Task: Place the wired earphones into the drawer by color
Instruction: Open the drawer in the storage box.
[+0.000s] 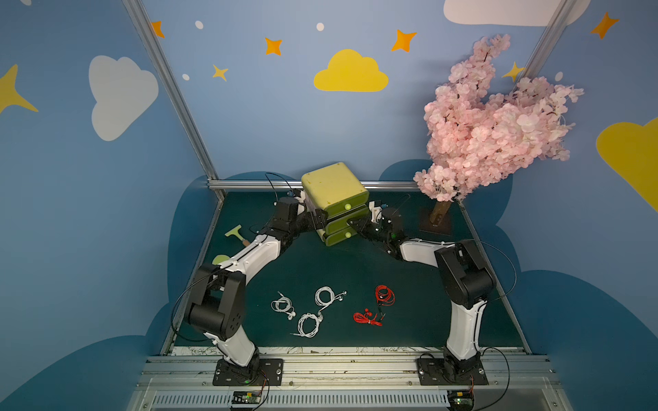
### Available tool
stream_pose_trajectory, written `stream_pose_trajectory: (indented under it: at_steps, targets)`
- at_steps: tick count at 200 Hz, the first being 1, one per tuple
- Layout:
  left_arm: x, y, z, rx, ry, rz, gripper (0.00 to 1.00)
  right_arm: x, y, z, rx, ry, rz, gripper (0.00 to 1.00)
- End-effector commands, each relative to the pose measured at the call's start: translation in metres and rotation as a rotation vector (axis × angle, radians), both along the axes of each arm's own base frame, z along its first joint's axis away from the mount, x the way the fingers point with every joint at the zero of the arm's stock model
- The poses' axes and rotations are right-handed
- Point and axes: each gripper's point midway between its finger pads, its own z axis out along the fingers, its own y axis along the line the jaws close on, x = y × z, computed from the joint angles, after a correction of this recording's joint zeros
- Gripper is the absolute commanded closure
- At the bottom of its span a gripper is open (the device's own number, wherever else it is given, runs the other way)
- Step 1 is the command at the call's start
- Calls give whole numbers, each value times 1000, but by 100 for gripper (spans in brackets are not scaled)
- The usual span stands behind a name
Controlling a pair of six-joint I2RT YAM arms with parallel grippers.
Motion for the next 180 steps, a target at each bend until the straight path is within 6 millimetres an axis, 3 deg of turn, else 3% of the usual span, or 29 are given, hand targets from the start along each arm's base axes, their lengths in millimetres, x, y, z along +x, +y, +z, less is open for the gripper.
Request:
stream_pose_trajectory:
  at_steps: [1,117,180]
  targets:
    - [7,2,7,0,-20,20,0,5,2,51,50,-113,12,76]
    - [6,3,8,3,-21,24,0,-17,-12,38,21,-88,12,76]
    - [5,4,11,4,-25,26,0,-41,-30,24,-15,-69,12,76]
